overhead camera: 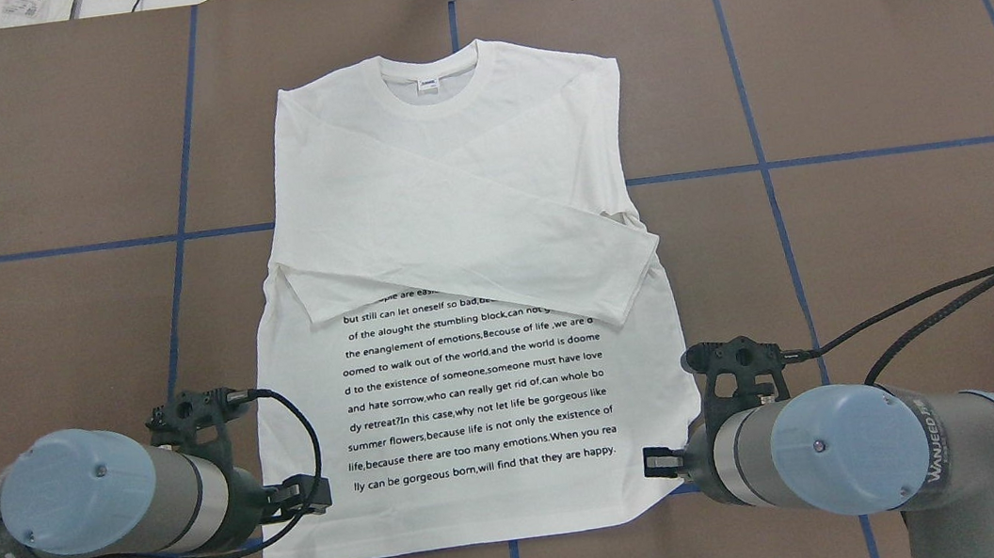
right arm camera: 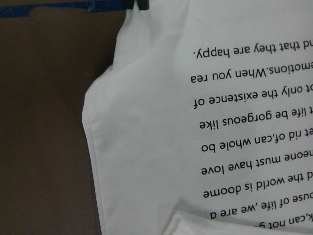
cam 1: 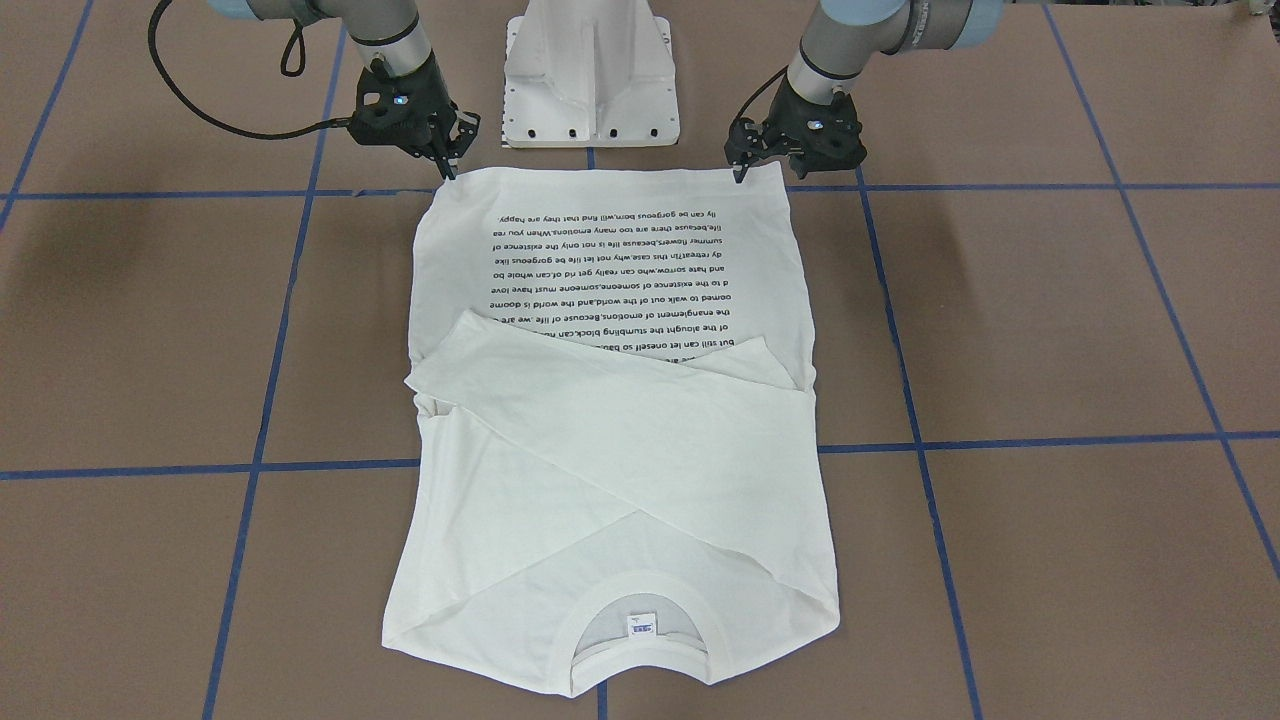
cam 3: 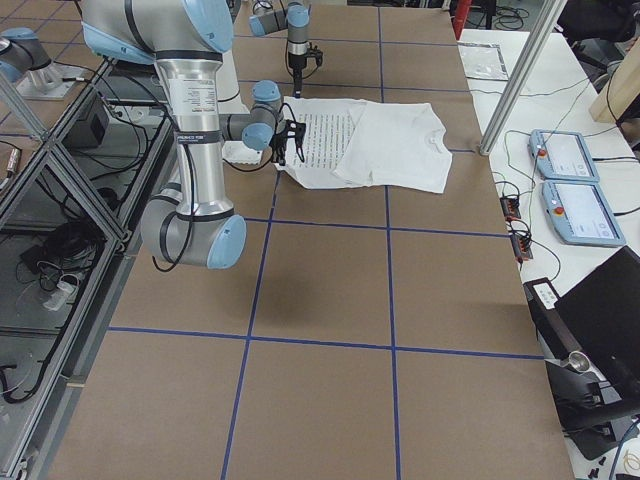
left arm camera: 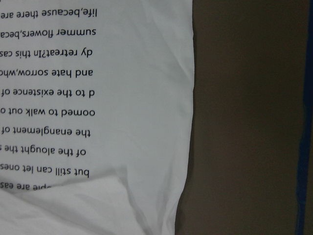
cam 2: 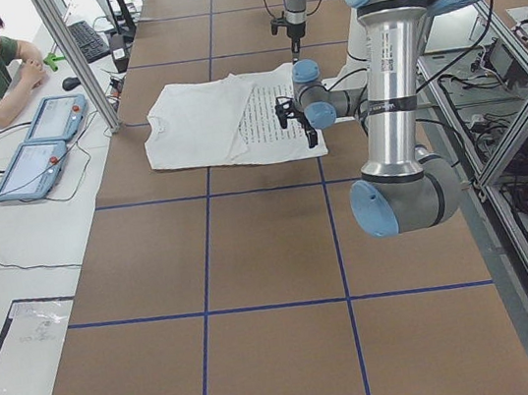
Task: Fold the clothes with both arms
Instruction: 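Grasp both hem corners with the left and right grippers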
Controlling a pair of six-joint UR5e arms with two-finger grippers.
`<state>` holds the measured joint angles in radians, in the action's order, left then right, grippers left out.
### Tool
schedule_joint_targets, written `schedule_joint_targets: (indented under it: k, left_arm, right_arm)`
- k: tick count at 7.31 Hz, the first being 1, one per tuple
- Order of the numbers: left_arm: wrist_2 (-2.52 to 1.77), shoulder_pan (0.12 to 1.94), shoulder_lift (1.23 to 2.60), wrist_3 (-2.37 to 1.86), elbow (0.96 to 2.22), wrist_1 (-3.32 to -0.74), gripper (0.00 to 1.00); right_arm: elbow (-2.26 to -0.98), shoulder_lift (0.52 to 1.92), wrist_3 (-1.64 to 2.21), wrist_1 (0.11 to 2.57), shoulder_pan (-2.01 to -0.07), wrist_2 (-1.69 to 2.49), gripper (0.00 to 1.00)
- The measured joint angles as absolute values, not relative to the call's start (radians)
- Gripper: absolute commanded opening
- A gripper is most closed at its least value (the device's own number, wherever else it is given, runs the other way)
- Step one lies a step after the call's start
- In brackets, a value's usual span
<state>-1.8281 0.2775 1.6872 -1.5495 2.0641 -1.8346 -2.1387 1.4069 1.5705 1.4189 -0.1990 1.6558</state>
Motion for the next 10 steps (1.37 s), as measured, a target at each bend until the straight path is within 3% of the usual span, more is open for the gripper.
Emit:
schedule_joint_targets:
  k: [10]
  left_arm:
    - [-1.804, 0.202, 1.682, -1.633, 2.019, -1.829, 0.44]
  right_arm:
    - [-2.137, 1.403, 1.569, 1.42, -0.21, 1.657, 0.0]
